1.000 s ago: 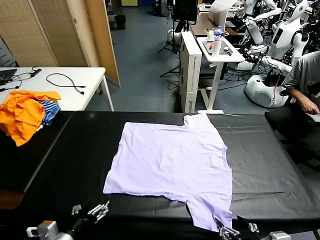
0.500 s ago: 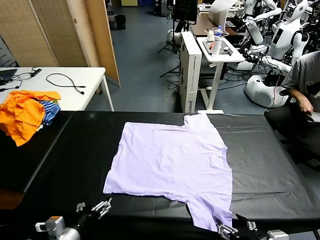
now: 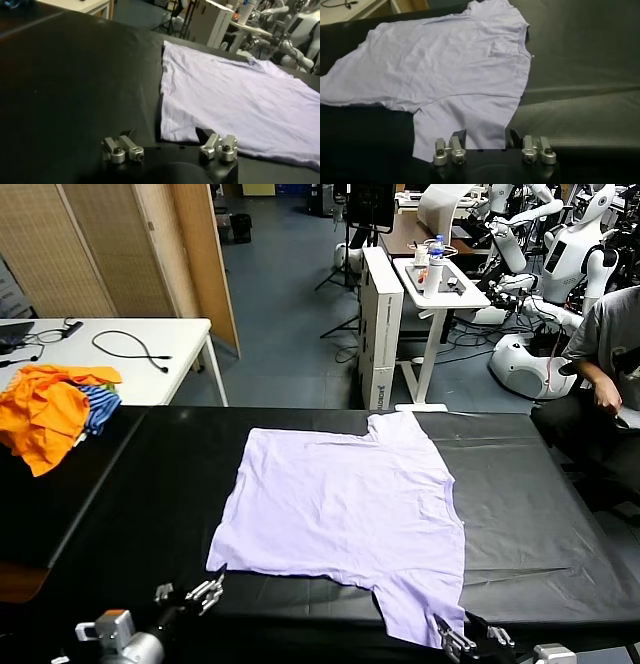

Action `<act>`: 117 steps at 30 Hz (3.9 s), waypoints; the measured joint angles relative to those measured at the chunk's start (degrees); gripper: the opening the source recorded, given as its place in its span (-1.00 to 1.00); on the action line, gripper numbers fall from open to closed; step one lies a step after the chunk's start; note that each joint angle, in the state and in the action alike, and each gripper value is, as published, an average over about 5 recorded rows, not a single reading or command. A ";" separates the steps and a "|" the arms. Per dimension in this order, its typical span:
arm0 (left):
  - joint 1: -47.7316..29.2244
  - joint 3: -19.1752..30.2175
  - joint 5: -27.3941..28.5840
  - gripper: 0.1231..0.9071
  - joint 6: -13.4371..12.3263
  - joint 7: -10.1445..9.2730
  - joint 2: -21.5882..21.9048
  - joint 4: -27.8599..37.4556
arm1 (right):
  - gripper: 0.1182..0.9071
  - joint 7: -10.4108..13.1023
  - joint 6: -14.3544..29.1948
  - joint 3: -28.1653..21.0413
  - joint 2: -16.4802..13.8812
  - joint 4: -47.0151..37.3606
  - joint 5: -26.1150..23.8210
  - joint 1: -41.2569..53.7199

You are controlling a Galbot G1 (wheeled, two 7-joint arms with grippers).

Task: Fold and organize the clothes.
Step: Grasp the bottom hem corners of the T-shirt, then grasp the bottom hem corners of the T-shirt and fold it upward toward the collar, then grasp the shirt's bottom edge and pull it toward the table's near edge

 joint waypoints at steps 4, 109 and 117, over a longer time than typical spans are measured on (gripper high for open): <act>-0.23 0.71 0.63 0.03 -0.21 0.09 -0.26 0.52 | 0.20 -0.01 -0.02 -0.07 0.03 -0.03 0.00 -0.01; -18.28 4.71 4.36 0.86 -2.01 -2.19 4.02 8.79 | 0.96 0.77 1.17 -9.45 -13.69 -15.50 1.59 30.59; -14.74 4.53 5.78 1.00 -2.09 -2.12 1.59 7.50 | 0.99 0.03 1.67 -6.71 -13.80 -13.90 1.01 24.66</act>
